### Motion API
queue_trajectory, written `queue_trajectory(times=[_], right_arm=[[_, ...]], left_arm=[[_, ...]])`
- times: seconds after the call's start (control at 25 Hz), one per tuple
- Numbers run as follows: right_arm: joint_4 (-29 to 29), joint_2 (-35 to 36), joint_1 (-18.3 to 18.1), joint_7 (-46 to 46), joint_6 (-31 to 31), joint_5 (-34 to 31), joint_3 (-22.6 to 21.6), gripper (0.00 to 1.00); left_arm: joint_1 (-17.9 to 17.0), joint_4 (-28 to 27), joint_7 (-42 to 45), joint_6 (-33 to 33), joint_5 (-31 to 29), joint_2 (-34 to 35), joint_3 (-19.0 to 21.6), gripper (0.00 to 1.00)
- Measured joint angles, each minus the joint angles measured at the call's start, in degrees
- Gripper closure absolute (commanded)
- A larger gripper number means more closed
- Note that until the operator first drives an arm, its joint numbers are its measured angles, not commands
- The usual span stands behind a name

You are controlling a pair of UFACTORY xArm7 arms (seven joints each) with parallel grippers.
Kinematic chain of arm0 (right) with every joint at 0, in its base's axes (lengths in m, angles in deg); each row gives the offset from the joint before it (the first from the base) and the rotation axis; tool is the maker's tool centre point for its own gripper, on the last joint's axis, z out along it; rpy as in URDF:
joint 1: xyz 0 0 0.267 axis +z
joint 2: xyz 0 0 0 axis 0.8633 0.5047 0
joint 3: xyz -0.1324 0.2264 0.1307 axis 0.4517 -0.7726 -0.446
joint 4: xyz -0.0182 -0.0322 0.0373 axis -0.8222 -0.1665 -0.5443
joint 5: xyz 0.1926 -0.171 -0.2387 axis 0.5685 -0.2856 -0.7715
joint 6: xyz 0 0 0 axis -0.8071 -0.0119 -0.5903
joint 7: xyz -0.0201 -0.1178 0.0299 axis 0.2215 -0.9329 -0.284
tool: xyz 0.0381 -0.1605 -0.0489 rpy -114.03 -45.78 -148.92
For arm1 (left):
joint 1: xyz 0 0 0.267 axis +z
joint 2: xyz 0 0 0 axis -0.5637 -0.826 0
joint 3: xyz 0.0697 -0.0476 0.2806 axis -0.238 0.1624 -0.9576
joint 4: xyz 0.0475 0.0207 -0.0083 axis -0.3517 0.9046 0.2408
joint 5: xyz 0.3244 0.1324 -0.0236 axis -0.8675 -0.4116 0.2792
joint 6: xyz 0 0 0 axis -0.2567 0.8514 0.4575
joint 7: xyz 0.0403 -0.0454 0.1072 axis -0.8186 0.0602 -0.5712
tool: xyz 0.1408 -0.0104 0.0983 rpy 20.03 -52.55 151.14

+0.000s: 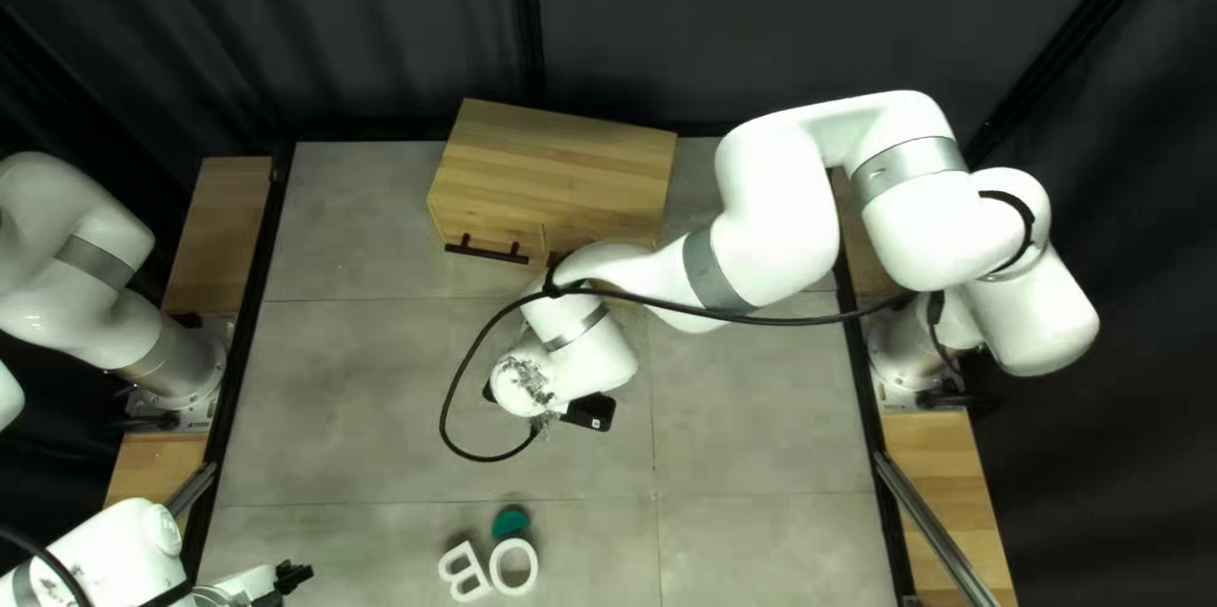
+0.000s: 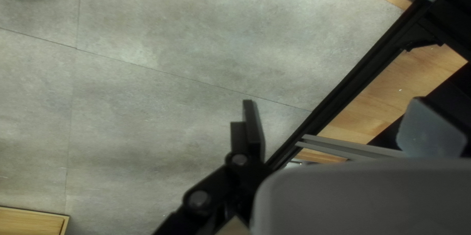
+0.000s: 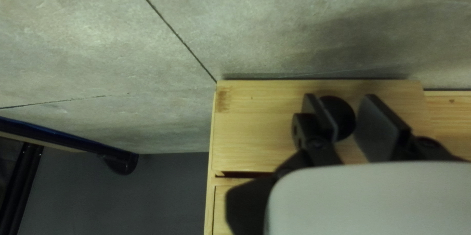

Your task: Open drawers and place objects into drawer and close

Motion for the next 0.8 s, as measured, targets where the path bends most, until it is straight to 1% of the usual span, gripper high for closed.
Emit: queue_trajectory(times=[0.04, 0.08, 0.12, 0.2, 0.24, 0.28, 0.32, 0.36, 0.4, 0.48, 0.8], right_arm=[[-0.2, 0.0, 0.0, 0.1, 0.1, -0.1, 0.0, 0.02], [-0.2, 0.0, 0.1, 0.1, 0.1, -0.1, 0.0, 0.06], [-0.3, 0.0, 0.1, 0.2, 0.2, -0.1, 0.0, 0.06], [-0.3, 0.1, 0.1, 0.3, 0.3, -0.2, 0.0, 0.25], [-0.3, 0.1, 0.1, 0.3, 0.3, -0.2, 0.0, 0.37], [-0.3, 0.2, 0.1, 0.3, 0.3, -0.2, 0.0, 0.40], [-0.3, 0.2, 0.1, 0.3, 0.3, -0.3, 0.1, 0.69], [-0.3, 0.2, 0.1, 0.3, 0.3, -0.3, 0.1, 0.75], [-0.3, 0.2, 0.1, 0.3, 0.3, -0.3, 0.1, 0.92], [-0.3, 0.3, 0.0, 0.3, 0.4, -0.4, 0.1, 0.94], [-0.8, -0.1, 0.0, 0.5, 0.5, -0.6, 0.3, 0.95]], left_arm=[[0.0, 0.0, 0.0, 0.0, 0.0, 0.0, 0.0, 0.00], [0.0, 0.0, 0.0, 0.0, 0.0, 0.0, 0.0, 0.00], [0.0, 0.0, 0.0, 0.0, 0.0, 0.0, 0.0, 0.00], [0.0, 0.0, 0.0, 0.0, 0.0, 0.0, 0.0, 0.00], [0.0, 0.0, 0.0, 0.0, 0.0, 0.0, 0.0, 0.00], [0.0, 0.0, 0.0, 0.0, 0.0, 0.0, 0.0, 0.00], [0.0, 0.0, 0.0, 0.0, 0.0, 0.0, 0.0, 0.00], [0.0, 0.0, 0.0, 0.0, 0.0, 0.0, 0.0, 0.00], [0.0, 0.0, 0.0, 0.0, 0.0, 0.0, 0.0, 0.00], [0.0, 0.0, 0.0, 0.0, 0.0, 0.0, 0.0, 0.00], [0.0, 0.0, 0.0, 0.0, 0.0, 0.0, 0.0, 0.00]])
